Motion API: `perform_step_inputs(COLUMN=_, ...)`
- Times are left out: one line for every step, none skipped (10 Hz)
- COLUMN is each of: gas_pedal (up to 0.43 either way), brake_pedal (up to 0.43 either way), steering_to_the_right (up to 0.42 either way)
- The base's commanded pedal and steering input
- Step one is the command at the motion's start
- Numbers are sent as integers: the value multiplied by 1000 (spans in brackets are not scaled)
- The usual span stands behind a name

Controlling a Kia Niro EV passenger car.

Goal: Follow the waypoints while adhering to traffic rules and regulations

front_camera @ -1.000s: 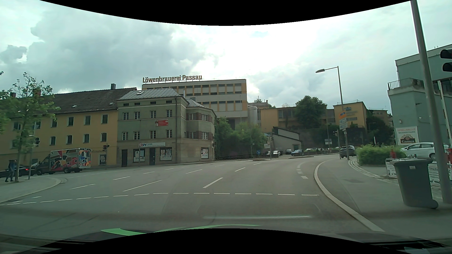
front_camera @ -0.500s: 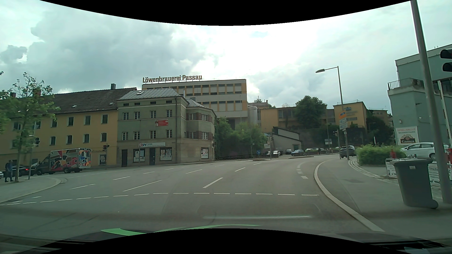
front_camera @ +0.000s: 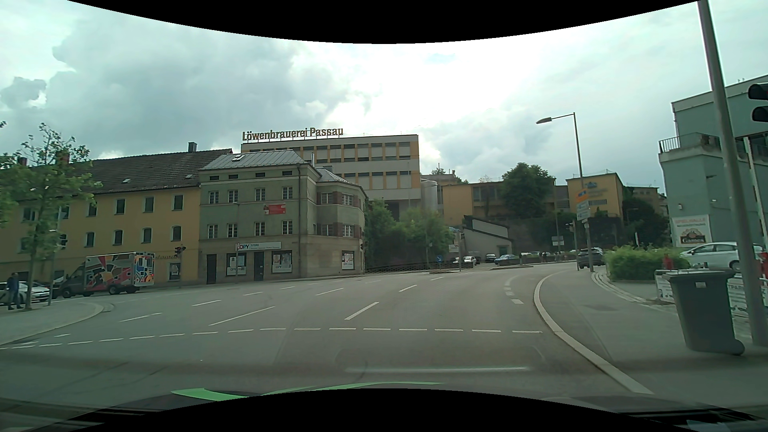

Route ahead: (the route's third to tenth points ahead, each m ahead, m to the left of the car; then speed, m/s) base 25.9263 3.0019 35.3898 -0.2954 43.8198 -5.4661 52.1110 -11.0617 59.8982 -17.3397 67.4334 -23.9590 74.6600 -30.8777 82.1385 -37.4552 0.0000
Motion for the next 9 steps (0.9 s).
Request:
perform_step_inputs(gas_pedal=0, brake_pedal=354, steering_to_the_right=31)
perform_step_inputs(gas_pedal=0, brake_pedal=354, steering_to_the_right=31)
perform_step_inputs(gas_pedal=0, brake_pedal=354, steering_to_the_right=31)
perform_step_inputs(gas_pedal=0, brake_pedal=354, steering_to_the_right=31)
perform_step_inputs(gas_pedal=0, brake_pedal=354, steering_to_the_right=31)
perform_step_inputs(gas_pedal=0, brake_pedal=354, steering_to_the_right=31)
perform_step_inputs(gas_pedal=0, brake_pedal=354, steering_to_the_right=31)
perform_step_inputs(gas_pedal=0, brake_pedal=354, steering_to_the_right=31)
perform_step_inputs(gas_pedal=0, brake_pedal=354, steering_to_the_right=31)
